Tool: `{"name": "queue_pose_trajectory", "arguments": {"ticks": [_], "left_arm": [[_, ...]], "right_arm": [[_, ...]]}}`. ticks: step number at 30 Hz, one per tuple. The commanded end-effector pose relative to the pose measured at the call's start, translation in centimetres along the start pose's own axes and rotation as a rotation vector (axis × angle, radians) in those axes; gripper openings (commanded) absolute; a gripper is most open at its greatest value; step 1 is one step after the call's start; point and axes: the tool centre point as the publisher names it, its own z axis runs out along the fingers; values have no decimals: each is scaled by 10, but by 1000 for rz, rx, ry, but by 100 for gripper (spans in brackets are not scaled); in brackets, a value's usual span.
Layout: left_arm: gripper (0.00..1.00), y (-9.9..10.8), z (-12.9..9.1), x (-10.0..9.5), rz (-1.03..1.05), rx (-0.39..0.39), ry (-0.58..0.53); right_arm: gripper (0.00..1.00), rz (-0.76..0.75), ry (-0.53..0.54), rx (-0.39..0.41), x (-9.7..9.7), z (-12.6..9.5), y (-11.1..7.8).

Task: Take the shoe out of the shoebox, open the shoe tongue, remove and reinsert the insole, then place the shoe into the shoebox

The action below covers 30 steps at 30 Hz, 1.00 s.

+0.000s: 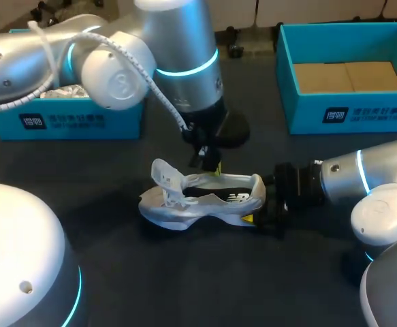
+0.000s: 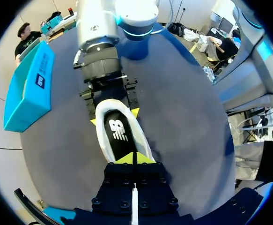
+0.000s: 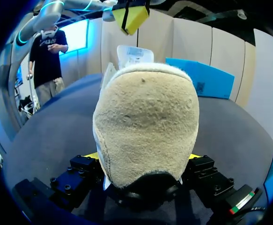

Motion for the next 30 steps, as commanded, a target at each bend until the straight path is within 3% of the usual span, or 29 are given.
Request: {"name": "queue_pose_trajectory", "arguments": {"ticks": [1,7,30], "left_arm": [[0,-6,17,-8,4,-9,40],[0,-5,34,-6,-19,-25,54],[0,-5,34,-6,-19,-25,54]], "right_arm": [[0,0,-1,3,0,2,0],[0,0,-1,3,0,2,0],[0,0,-1,3,0,2,0]]}}
